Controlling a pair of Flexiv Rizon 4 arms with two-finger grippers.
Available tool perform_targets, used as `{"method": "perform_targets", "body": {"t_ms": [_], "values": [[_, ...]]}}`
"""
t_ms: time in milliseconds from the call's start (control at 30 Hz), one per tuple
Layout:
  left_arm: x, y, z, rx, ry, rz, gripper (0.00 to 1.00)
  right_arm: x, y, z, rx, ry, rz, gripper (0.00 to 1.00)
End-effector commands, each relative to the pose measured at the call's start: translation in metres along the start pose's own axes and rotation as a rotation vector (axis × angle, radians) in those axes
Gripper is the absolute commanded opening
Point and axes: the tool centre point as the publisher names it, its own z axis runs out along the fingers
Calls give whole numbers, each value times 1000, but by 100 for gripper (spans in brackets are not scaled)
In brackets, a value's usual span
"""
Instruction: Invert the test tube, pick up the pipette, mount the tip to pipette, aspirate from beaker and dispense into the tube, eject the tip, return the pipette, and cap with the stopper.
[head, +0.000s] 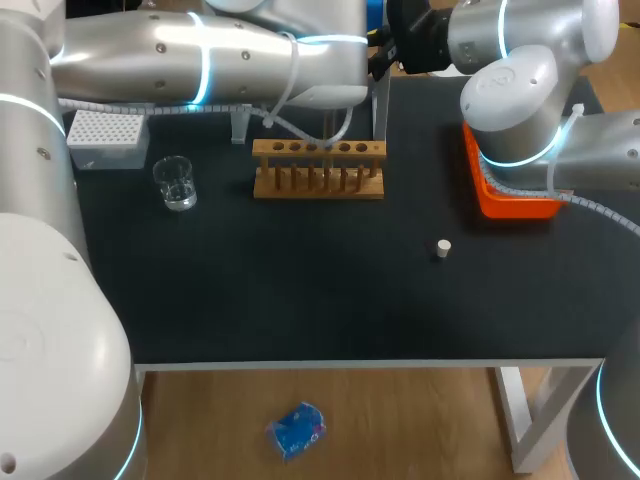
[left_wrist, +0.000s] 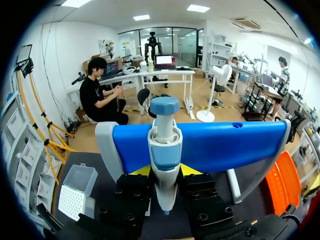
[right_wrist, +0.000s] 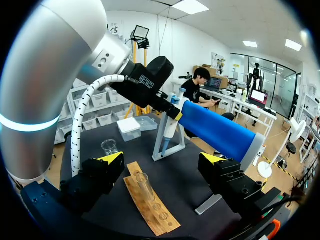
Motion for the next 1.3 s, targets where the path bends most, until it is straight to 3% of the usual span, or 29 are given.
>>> {"method": "perform_targets", "body": {"t_ms": [33, 100, 167, 267, 300, 367, 400, 867, 1167, 1300], "values": [[1, 0, 5, -10, -2, 0, 5, 0, 0, -1, 2, 2, 0, 100], [0, 0, 5, -10, -3, -2, 14, 0, 0, -1, 2, 2, 0, 100], [0, 0, 4, -8, -3, -4, 35, 0, 0, -1, 2, 2, 0, 100], [-1, 0, 2, -6, -2, -7, 52, 0, 0, -1, 2, 2, 0, 100], [-1, 0, 1, -2, 3, -11, 73, 0, 0, -1, 2, 2, 0, 100], [0, 0, 1, -1, 8, -18, 96, 0, 0, -1, 2, 2, 0, 100], [0, 1, 0, 0, 8, -19, 100, 0, 0, -1, 2, 2, 0, 100], [0, 7, -19, 43, 47, -21, 100, 0, 0, -1, 2, 2, 0, 100], [0, 19, -49, 123, 148, 34, 100, 0, 0, -1, 2, 2, 0, 100], [0, 27, -65, 148, 236, 90, 100, 0, 0, -1, 2, 2, 0, 100]]}}
